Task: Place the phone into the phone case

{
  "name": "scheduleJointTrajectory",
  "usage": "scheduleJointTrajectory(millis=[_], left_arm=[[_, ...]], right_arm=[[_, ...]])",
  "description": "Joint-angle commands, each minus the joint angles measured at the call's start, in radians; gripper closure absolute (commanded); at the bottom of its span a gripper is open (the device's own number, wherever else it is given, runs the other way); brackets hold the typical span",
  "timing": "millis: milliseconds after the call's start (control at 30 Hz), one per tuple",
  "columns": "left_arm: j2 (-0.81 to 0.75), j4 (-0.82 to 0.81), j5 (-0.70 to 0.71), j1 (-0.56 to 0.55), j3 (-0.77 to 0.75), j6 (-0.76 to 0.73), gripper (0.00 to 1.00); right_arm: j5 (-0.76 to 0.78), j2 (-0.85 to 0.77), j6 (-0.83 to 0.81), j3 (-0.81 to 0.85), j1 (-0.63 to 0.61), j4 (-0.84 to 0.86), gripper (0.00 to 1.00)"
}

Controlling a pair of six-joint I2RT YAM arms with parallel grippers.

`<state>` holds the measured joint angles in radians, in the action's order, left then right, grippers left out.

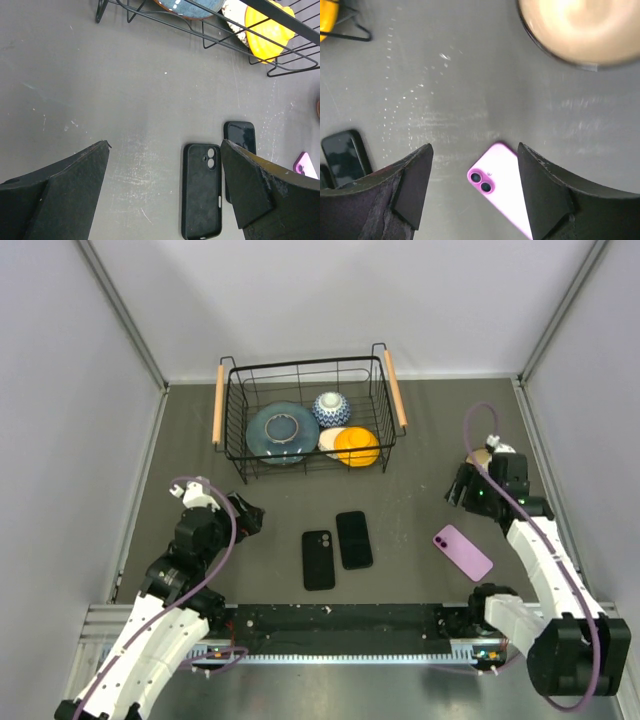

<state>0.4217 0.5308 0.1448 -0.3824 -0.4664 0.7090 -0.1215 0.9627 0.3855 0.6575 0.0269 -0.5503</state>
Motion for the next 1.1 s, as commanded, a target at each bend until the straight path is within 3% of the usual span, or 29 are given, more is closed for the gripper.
scheduleJointTrajectory(millis=[0,100,233,433,600,1067], left_arm=[[-0.021,-0.015,-0.013,-0.003,-0.029,-0.032,0.01],[-0.031,0.014,-0.022,-0.003,-0.051,-0.036,0.01],[-0.032,0.026,-0.028,-0.004,-0.069,-0.051,0.01],[-0.03,0.058,-0.036,-0.006,-0.103,-0.065,0.01],[-0.061,0.07,-0.043,-0.007,-0.097,-0.046,0.01],[-0.061,0.077,-0.034,-0.006,-0.106,-0.049,0.01]], right_arm=[[0.117,-0.019,-0.434,0.155,-0.097,-0.02,0.29],[0.134,0.017,-0.554,0.252,-0.096,-0.063,0.22],[-0.048,0.125,-0.715,0.326,-0.1,-0.198,0.17],[0.046,0.312,-0.899,0.259,-0.188,-0.441,0.07],[-0.044,0.315,-0.956,0.22,-0.209,-0.433,0.06],[0.04,0.436,-0.982,0.169,-0.248,-0.367,0.07]])
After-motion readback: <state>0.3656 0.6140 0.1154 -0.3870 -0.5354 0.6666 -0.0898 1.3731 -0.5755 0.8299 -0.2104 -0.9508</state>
